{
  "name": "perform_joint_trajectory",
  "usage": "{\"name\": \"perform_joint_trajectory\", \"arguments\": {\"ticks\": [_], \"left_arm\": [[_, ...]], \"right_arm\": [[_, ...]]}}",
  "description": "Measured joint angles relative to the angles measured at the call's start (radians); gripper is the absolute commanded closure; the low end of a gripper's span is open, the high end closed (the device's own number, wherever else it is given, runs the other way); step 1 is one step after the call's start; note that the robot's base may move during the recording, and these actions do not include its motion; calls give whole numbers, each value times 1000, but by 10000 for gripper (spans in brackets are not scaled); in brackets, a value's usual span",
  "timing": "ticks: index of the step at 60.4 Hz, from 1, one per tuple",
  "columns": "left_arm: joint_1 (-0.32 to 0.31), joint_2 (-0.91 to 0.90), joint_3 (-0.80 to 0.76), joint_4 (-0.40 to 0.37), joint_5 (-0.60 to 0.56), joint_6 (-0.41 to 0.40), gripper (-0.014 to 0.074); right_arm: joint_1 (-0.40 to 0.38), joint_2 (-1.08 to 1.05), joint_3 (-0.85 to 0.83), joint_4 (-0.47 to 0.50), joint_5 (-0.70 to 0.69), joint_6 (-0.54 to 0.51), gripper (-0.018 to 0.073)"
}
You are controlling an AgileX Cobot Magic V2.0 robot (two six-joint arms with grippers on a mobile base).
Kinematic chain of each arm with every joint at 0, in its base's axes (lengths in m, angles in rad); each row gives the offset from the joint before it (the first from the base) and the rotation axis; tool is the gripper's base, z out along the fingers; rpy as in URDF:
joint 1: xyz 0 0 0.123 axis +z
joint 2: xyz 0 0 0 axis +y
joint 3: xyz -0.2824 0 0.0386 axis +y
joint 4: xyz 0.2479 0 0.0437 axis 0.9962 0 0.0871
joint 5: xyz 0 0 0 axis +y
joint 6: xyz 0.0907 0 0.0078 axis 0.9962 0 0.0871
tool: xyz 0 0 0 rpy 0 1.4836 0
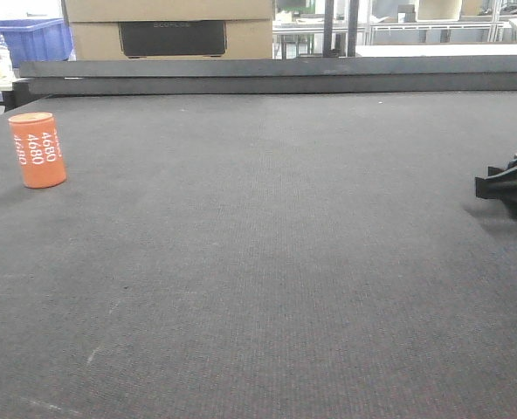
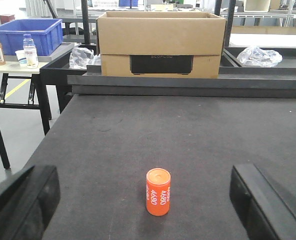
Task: Place cylindrical capacitor in blue bin on shelf
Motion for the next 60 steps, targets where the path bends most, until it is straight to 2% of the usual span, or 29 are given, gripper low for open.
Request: {"name": "perform_joint_trajectory", "arguments": {"ticks": [12, 21, 31, 43, 60], "left_arm": [[0, 25, 24, 62, -37, 0, -3], [0, 99, 98, 76, -143, 0, -3], [0, 256, 192, 52, -384, 0, -3], [0, 527, 210, 6, -646, 0, -3], [-2, 894, 210, 2, -982, 0, -3]], "right_arm": [[0, -99, 2, 0, 37, 0, 522], [0, -268, 2, 0, 119, 0, 522], [0, -529, 2, 0, 307, 0, 522], [0, -808, 2, 0, 567, 0, 524], [0, -997, 2, 0, 747, 0, 524]]}}
